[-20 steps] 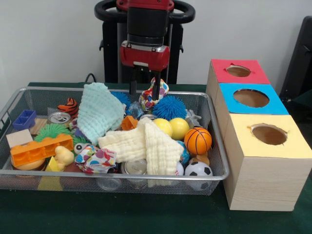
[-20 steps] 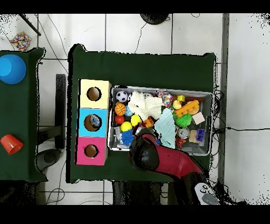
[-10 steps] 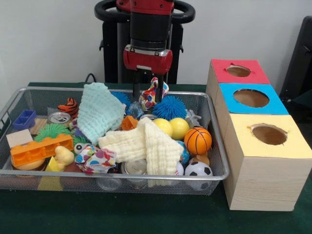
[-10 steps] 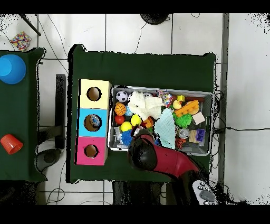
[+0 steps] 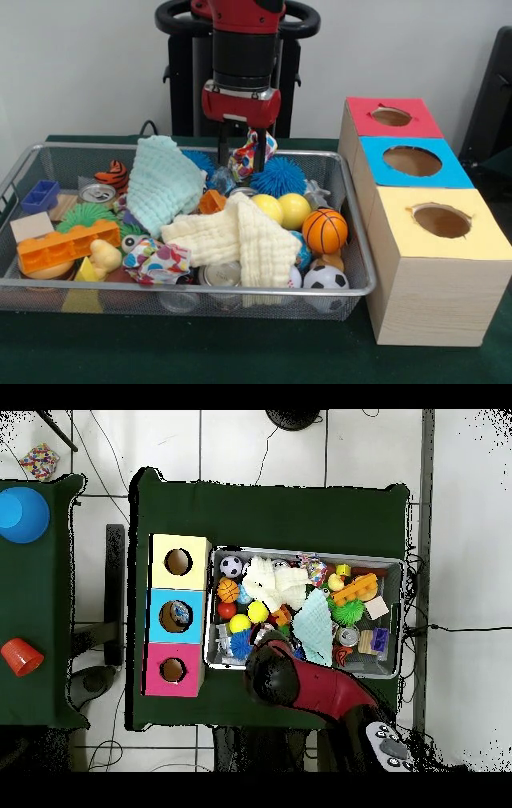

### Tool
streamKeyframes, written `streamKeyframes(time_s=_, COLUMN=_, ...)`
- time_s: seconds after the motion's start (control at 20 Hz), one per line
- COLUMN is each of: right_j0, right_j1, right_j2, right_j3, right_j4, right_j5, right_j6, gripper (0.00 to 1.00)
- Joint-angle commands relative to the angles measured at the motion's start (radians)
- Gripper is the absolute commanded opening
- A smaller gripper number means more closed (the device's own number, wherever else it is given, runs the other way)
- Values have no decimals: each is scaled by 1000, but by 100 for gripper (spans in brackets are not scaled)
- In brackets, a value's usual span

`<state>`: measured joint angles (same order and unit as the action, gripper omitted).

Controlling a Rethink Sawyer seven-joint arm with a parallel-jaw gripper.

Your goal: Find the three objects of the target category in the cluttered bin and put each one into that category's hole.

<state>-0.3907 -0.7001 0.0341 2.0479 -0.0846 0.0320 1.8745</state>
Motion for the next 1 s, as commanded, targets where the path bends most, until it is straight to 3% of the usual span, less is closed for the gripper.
streamKeyframes(time_s=0.05, right_j0=-58, right_j1=76, right_j2=112, right_j3=-31, right_j4=-2, right_j5=-45, right_j6=142, gripper=100)
streamKeyframes(time_s=0.15, right_j0=-55, right_j1=85, right_j2=109, right_j3=-51, right_j4=-19, right_j5=-38, right_j6=116, gripper=100)
streamKeyframes(time_s=0.4, right_j0=-71, right_j1=91, right_j2=136, right_j3=-111, right_j4=-70, right_j5=88, right_j6=-5, gripper=100)
streamKeyframes(time_s=0.75, right_j0=-79, right_j1=87, right_j2=156, right_j3=-149, right_j4=-124, right_j5=154, right_j6=-59, gripper=100)
streamKeyframes(time_s=1.0, right_j0=-101, right_j1=91, right_j2=180, right_j3=-151, right_j4=-140, right_j5=156, right_j6=-38, gripper=100)
